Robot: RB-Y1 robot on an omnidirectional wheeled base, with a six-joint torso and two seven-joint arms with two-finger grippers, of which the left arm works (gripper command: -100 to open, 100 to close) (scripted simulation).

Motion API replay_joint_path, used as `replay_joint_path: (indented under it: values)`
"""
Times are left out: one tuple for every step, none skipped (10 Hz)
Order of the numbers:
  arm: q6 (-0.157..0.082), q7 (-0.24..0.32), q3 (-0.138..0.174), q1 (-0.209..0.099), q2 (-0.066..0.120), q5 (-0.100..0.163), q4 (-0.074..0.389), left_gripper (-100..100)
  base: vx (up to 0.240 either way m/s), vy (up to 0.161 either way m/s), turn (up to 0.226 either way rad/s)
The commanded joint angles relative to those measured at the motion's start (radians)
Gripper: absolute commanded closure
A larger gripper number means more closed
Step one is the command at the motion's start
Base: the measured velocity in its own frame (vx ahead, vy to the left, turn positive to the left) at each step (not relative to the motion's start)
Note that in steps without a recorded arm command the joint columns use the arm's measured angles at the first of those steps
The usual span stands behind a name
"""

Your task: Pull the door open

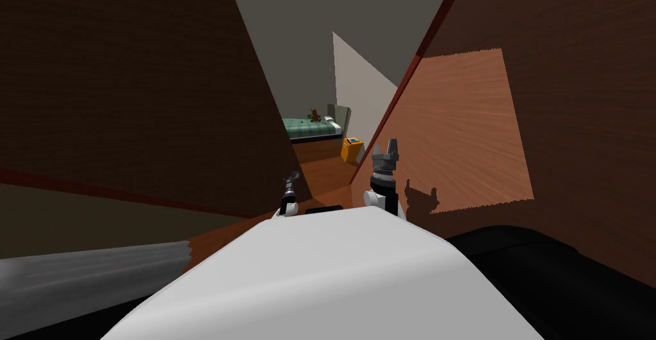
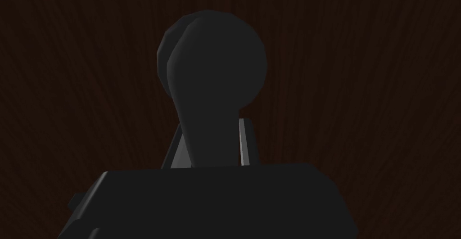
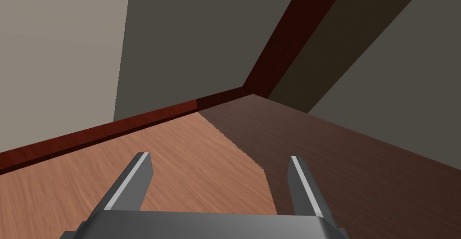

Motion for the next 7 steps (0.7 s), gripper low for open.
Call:
replay_joint_path:
  values:
    - [-0.001, 0.000, 0.000, 0.001, -0.001, 0.000, 0.000, 100, -0.020, 0.004, -0.009]
    - [-0.001, 0.000, 0.000, 0.001, -0.001, 0.000, 0.000, 100, -0.009, -0.001, 0.002]
    - [-0.001, 0.000, 0.000, 0.001, -0.001, 0.000, 0.000, 100, 0.000, 0.000, 0.000]
    - [0.001, 0.002, -0.003, 0.002, 0.005, 0.001, 0.002, 100, -0.114, 0.029, -0.032]
    - [0.000, 0.004, -0.003, 0.002, 0.009, 0.002, 0.001, 100, -0.185, 0.045, -0.058]
    - [-0.002, 0.006, -0.005, 0.003, 0.014, 0.003, 0.001, 100, -0.217, 0.030, -0.046]
    - [-0.003, 0.008, -0.006, 0.003, 0.019, 0.004, 0.000, 100, -0.208, 0.022, -0.046]
